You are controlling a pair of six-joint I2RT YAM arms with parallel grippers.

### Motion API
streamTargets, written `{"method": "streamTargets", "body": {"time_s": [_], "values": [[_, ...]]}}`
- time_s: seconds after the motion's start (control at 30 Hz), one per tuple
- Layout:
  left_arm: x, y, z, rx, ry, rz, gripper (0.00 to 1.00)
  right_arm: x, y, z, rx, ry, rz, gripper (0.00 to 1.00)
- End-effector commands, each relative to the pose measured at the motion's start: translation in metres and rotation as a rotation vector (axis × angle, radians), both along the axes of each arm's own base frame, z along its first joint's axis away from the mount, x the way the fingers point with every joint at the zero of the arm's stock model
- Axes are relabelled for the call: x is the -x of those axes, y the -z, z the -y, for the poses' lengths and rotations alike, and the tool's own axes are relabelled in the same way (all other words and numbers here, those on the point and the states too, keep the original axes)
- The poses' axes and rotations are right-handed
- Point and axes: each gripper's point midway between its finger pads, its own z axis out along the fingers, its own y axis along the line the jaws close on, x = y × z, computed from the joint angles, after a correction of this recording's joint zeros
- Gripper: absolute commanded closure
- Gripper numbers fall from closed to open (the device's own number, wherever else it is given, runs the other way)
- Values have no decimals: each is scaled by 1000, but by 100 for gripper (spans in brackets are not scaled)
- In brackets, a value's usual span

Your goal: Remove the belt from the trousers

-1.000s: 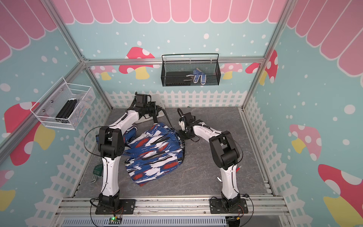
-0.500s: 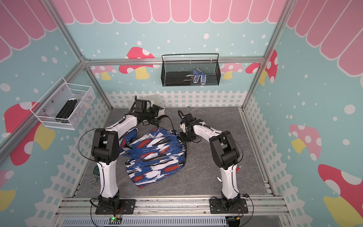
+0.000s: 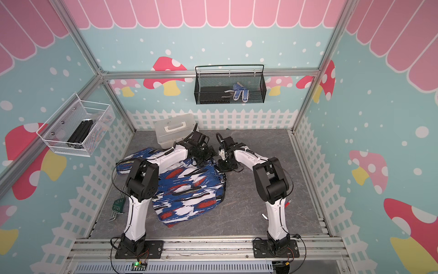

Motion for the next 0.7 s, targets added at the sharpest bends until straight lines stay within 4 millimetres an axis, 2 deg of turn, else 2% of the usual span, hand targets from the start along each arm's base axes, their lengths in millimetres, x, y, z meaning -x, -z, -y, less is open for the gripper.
{"method": "streamTargets", "body": {"time_s": [0.0,0.1,0.13,0.17,0.23,0.3,0.4,0.5,0.67], "values": [[-1,16,-15,-98,3,-16,52,39,43,22,124,-22,-175,100],[-3,26,-14,-89,-14,-45,82,39,44,21,120,-28,-179,100],[-4,29,-14,-85,-19,-54,96,39,44,20,118,-28,-179,100],[-4,30,-13,-78,-23,-64,100,39,44,20,117,-28,-178,100],[-6,28,-11,-51,-37,-76,100,38,44,21,124,-27,-175,100],[-11,17,-12,-23,-50,-66,100,39,46,22,127,-25,-180,100],[-28,-20,-29,18,-110,-10,100,41,49,24,137,-13,-193,100],[-58,-65,-70,97,-235,51,100,48,53,27,144,-6,-216,100],[-112,-156,-127,348,-411,228,100,60,59,36,175,1,-245,100]]}}
